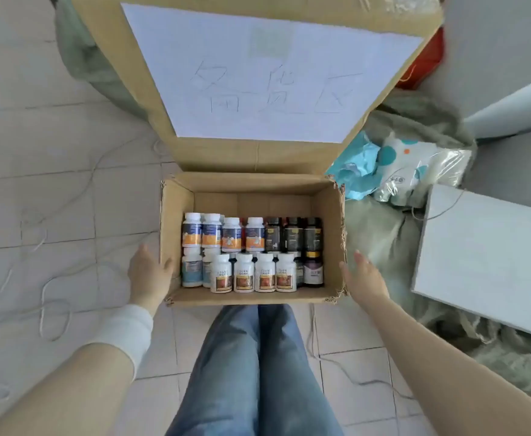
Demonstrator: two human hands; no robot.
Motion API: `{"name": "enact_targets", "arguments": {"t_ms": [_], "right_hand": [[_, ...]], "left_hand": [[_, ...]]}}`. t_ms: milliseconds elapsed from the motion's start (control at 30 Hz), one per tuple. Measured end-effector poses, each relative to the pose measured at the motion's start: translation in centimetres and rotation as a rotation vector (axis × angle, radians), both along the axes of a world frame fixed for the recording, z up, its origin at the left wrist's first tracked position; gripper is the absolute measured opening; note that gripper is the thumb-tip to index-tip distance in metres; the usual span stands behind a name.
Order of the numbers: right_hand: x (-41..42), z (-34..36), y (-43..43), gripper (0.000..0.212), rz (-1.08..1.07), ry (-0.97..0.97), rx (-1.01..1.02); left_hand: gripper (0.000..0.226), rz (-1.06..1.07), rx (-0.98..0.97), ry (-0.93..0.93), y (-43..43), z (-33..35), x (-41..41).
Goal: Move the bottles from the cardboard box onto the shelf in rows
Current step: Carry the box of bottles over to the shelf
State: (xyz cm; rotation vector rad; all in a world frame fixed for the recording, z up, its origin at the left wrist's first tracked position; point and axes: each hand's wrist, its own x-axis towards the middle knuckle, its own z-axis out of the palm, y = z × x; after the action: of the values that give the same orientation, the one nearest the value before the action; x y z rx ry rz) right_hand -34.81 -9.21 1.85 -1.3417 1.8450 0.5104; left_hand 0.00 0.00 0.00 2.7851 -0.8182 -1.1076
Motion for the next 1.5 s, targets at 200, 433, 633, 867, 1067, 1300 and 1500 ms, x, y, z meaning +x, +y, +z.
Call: {"name": "enact_targets", "arguments": {"t_ms": [200,433,633,867,1067,1300,1500], "right_hand": [[0.9,-4.8,-3.0,0.046,-0.127,-0.017,0.074],[-0.4,-6.9,-4.0,0.043,0.001,0.012,0.074],[-0.9,-6.1,-4.3,0.036,0.048,0.05,0.086],[-3.3,-0.2,1.1,0.032,-0.036,0.067,0.072],[-5.4,4.9,9.2,0.039,-0.264,0.135,-0.008],[-6.9,7.4,21.9,0.034,-0.68,0.179,-0.069],[-7.0,9.2,35.6,0.036,-1.015,0.208,-0.075]], "left_hand": [[0.05,0.077,0.105,0.227,-1.3,-4.5,1.7],[0.044,0.023,0.131,0.146,-1.8,-6.0,2.0],[0.045,-0.178,0.244,0.105,-1.8,-4.1,2.8],[0.04,-0.356,0.223,0.072,-0.3,0.5,1.3],[0.039,-0.552,0.178,0.088,-0.2,3.6,-0.3],[0.04,-0.915,0.136,0.105,-1.4,5.1,-4.7],[0.04,-1.274,0.121,0.05,0.1,8.1,-12.4]]}}
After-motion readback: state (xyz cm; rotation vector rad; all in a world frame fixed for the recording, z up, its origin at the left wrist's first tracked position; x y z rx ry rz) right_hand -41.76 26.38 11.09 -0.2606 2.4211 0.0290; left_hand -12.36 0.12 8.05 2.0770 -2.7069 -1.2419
